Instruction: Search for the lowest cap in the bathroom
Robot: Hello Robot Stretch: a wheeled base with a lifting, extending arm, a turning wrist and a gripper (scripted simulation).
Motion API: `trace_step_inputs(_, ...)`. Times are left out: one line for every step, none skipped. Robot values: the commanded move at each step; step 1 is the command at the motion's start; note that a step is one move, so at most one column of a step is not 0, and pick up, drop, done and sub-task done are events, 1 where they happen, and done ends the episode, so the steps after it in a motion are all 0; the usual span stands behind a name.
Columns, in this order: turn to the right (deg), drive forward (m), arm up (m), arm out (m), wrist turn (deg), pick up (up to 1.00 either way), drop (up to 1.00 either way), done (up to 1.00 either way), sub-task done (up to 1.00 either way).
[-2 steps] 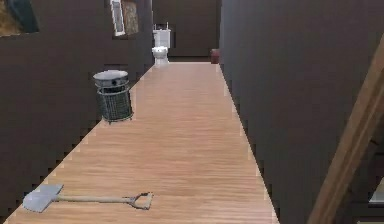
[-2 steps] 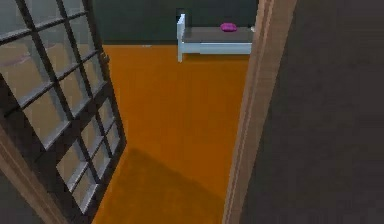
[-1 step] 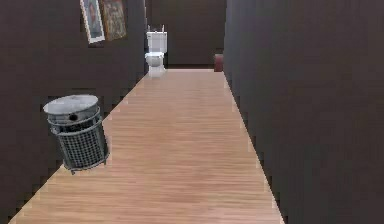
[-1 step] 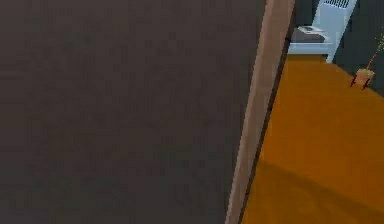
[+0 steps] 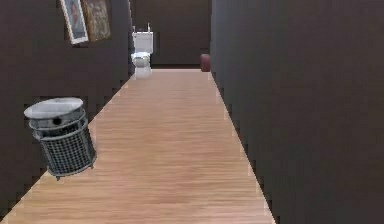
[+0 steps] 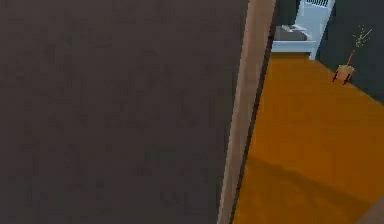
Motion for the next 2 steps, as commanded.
trace_step_inputs(0.0, 0.35, 0.0, 0.0, 0.0, 0.0, 0.0, 0.0, 0.0)
trace_step_inputs(-6.0, 0.0, 0.0, 0.0, 0.0, 0.0, 0.0, 0.0, 0.0)
